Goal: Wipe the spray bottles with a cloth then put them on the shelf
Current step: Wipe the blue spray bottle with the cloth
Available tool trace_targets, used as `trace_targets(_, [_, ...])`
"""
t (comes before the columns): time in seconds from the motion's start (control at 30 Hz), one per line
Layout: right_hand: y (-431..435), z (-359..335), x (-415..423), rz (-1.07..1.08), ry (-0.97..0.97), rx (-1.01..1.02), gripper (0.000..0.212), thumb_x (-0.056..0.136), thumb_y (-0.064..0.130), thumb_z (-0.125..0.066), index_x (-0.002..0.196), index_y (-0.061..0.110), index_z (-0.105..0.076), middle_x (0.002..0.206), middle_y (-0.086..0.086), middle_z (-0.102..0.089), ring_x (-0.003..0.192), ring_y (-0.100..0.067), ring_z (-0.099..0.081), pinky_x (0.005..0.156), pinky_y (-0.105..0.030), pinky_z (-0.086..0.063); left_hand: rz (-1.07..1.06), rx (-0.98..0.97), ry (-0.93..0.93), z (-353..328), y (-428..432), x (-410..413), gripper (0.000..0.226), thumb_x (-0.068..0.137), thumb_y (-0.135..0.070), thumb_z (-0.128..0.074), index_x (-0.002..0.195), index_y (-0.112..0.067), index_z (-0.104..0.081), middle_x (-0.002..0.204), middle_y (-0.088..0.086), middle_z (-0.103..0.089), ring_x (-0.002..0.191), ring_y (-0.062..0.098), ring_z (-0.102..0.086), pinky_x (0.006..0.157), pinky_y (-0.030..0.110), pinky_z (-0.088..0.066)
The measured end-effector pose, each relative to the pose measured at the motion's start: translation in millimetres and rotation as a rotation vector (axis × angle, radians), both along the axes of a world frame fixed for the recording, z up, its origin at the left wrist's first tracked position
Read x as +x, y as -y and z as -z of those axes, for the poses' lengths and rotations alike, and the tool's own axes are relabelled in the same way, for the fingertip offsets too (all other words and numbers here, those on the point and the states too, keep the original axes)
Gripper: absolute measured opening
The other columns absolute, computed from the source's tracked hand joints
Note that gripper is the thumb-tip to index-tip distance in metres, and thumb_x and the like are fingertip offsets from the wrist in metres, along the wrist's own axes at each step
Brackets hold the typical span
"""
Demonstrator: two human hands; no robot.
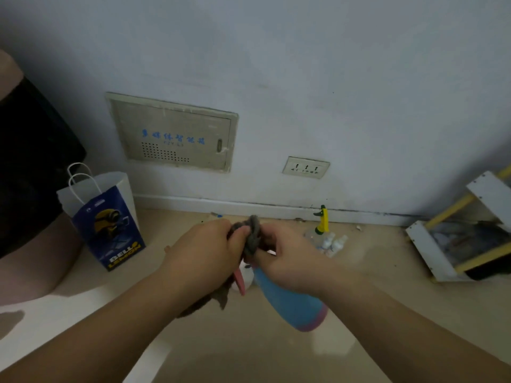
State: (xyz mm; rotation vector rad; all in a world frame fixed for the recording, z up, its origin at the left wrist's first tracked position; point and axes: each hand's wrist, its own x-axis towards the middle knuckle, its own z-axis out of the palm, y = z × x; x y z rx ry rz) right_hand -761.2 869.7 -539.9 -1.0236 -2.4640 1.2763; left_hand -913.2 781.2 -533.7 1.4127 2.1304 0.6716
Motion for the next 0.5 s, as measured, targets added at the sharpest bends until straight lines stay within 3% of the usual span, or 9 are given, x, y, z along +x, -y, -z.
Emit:
trace_targets(0.07, [2.6, 3.4, -1.9, 0.002, 0.013, 0.022, 0.012, 0.09, 0.03, -0.061, 0.099, 0.026, -0.068, 0.092, 0.004, -0.075, 0.089, -0.016, -0.073, 0.083, -0.049, -0.061, -0.019, -0.056, -0.021, -0.8, -4.9, -2.4, 0.056, 0.102, -0.061, -0.033, 0.072, -0.021, -0.06, 0.069, -0.001, -0.063, 0.071, 0.019, -0.062, 0.076, 0.04, -0.055])
trace_targets(0.17, [-0.8, -1.4, 2.2, 0.026, -0.036, 0.048, 0.027, 0.083, 0.041, -0.056, 0.103, 0.027, -0.067, 0.097, 0.007, -0.076, 0.094, -0.013, -0.073, 0.083, -0.041, -0.062, 0.023, 0.114, -0.032, -4.0, 1.6, 8.1, 0.041, 0.102, -0.057, -0.041, 0.083, -0.024, -0.056, 0.072, -0.006, -0.062, 0.075, 0.019, -0.061, 0.066, 0.035, -0.047])
trace_targets(0.27, [-17.2, -4.4, 15.2, 0.07, -0.028, 0.027, 0.015, 0.092, 0.017, -0.069, 0.106, 0.019, -0.072, 0.101, 0.007, -0.079, 0.098, -0.005, -0.074, 0.086, -0.027, -0.061, 0.151, 0.214, -0.022, -0.9, 4.2, 10.5, 0.024, 0.106, -0.04, -0.042, 0.096, -0.022, -0.054, 0.087, 0.0, -0.066, 0.082, 0.022, -0.061, 0.072, 0.039, -0.048])
trace_targets(0.37, [-37.5, 4.7, 35.1, 0.314, -0.019, -0.005, 0.008, 0.092, 0.012, -0.075, 0.092, 0.009, -0.068, 0.09, -0.014, -0.078, 0.086, -0.027, -0.074, 0.076, -0.041, -0.058, 0.194, 0.129, -0.158, 7.7, 10.8, 2.4, 0.024, 0.108, -0.039, -0.037, 0.096, -0.023, -0.05, 0.092, 0.003, -0.068, 0.084, 0.026, -0.063, 0.073, 0.039, -0.05])
trace_targets(0.5, [-39.4, 8.4, 45.0, 0.513, -0.065, -0.095, 0.015, 0.092, 0.015, -0.077, 0.086, 0.009, -0.064, 0.081, -0.009, -0.075, 0.061, -0.006, -0.06, 0.053, -0.014, -0.042, 0.077, 0.099, 0.037, 17.5, 19.1, -3.2, 0.031, 0.107, -0.043, -0.039, 0.091, -0.023, -0.057, 0.081, -0.002, -0.066, 0.075, 0.019, -0.063, 0.074, 0.043, -0.055])
